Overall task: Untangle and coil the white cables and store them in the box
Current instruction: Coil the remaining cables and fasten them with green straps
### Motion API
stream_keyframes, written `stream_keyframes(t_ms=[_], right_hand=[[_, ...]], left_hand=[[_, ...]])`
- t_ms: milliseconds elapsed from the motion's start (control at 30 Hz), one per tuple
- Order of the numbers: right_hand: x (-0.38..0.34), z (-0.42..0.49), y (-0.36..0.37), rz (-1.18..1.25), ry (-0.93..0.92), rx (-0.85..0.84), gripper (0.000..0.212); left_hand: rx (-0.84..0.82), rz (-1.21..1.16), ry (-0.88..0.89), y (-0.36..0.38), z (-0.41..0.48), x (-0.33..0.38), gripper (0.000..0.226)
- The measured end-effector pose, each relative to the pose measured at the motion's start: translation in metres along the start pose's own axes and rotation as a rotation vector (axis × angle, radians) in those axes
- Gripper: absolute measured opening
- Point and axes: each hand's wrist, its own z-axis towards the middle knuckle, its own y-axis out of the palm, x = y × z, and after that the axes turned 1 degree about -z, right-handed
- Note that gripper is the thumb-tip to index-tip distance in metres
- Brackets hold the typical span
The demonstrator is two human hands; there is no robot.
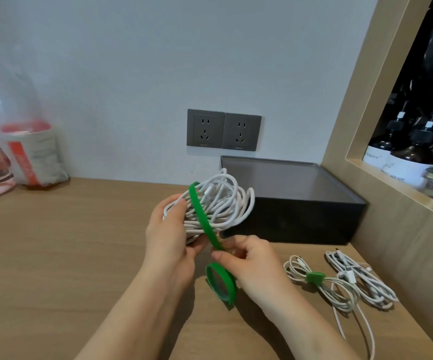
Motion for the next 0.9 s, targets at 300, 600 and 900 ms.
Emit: stream_keyframes(t_ms=[300,600,900], right_hand=[[0.002,0.002,-0.014,0.345,0.153,-0.114,0.007],[0.006,0.010,-0.031,0.968,0.278,-0.245,0.036],[0.014,0.015,-0.042,0.930,0.306,-0.264,0.056]], left_hand=[[-0.253,0.213,0.050,0.003,-0.010,0.001,0.010],[-0.514,0.463,0.169,-0.007,-0.009,0.006,0.022],[-0.662,0.557,0.066,-0.011,-0.010,0.010,0.014]])
